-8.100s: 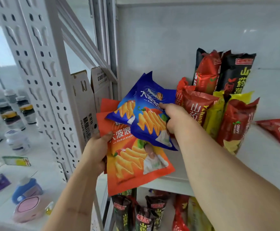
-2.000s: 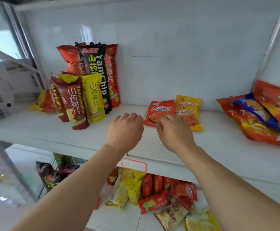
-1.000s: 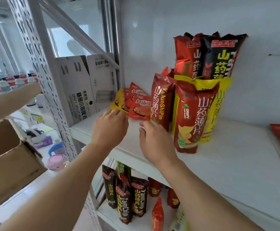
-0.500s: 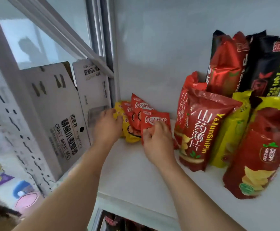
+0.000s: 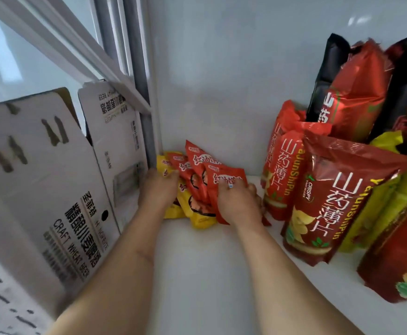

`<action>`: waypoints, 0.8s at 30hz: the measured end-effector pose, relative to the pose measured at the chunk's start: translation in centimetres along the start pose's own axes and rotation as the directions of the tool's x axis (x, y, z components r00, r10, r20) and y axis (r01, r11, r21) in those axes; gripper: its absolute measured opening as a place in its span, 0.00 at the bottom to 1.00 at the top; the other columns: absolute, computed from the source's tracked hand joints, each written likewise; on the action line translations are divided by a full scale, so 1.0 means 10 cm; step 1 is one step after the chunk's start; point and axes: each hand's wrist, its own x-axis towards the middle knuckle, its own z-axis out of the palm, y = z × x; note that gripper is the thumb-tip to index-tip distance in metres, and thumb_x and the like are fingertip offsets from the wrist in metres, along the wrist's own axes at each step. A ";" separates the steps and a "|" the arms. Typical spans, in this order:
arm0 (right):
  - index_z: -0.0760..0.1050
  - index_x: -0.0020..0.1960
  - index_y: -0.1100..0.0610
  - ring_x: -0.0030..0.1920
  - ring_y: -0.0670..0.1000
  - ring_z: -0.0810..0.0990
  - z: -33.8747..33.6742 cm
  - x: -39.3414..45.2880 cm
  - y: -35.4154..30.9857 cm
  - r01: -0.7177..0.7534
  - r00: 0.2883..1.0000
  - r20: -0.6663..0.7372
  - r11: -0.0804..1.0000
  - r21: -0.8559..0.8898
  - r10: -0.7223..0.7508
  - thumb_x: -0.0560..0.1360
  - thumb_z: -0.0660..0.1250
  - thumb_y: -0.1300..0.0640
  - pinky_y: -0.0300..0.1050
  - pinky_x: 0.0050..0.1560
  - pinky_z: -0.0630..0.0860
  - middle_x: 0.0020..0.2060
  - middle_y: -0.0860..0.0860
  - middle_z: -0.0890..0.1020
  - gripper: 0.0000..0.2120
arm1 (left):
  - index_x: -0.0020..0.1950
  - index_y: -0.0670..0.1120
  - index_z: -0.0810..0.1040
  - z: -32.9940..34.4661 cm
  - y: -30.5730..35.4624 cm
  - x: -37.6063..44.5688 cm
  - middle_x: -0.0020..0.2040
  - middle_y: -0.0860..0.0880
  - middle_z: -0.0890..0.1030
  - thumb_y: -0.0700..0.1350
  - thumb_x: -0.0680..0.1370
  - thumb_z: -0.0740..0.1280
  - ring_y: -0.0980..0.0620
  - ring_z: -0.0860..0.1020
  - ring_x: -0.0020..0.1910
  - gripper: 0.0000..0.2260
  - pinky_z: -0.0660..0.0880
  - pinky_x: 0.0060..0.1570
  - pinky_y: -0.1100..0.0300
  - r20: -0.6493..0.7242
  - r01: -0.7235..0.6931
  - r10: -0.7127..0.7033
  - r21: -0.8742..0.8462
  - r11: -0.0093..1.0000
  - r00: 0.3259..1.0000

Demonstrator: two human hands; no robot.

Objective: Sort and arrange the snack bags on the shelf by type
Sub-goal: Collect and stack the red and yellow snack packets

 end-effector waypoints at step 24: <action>0.74 0.67 0.55 0.62 0.61 0.77 0.06 0.61 -0.28 -0.100 0.981 0.184 0.971 0.217 0.060 0.68 0.68 0.36 0.55 0.64 0.74 0.61 0.56 0.80 0.33 | 0.67 0.38 0.73 -0.17 -0.08 0.03 0.53 0.37 0.85 0.37 0.75 0.75 0.39 0.86 0.45 0.22 0.83 0.45 0.39 0.321 0.314 -0.183 -0.426 0.849 0.929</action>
